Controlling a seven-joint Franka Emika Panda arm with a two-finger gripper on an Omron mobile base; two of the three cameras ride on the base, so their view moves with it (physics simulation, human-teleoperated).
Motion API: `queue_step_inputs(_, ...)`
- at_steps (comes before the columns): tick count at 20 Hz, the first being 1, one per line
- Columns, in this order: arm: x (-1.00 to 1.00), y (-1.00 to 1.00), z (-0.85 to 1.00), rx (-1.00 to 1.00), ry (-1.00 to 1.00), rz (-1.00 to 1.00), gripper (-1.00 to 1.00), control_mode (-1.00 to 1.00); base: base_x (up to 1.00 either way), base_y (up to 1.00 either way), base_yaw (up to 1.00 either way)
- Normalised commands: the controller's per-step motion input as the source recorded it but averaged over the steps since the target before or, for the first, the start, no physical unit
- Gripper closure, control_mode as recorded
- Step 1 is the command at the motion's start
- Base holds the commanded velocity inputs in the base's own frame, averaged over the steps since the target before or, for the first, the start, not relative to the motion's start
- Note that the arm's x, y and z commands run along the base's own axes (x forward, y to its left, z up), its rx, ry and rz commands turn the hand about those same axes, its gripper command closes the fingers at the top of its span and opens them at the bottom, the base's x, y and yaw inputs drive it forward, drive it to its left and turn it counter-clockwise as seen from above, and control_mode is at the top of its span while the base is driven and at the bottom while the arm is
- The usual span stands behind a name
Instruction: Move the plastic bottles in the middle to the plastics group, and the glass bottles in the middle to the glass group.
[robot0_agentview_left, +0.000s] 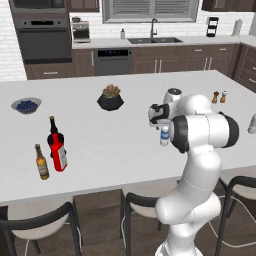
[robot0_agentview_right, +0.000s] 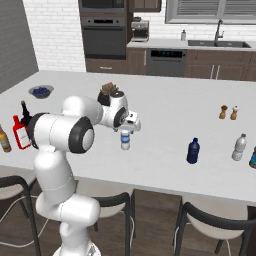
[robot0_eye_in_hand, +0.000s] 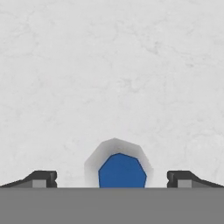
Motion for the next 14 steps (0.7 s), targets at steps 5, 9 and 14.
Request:
queue_step_inputs(5,0.06,0.0,-0.04,0.0,0.0,0.01,1.0,-1.0,0.0,0.0,0.0)
queue_step_inputs(9,0.0,0.0,0.0,0.0,0.0,0.0,1.0,-1.0,0.0,0.0,0.0)
queue_step_inputs(14,0.0,-0.02,0.0,0.0,0.0,0.0,1.0,-1.0,0.0,0.0,0.0)
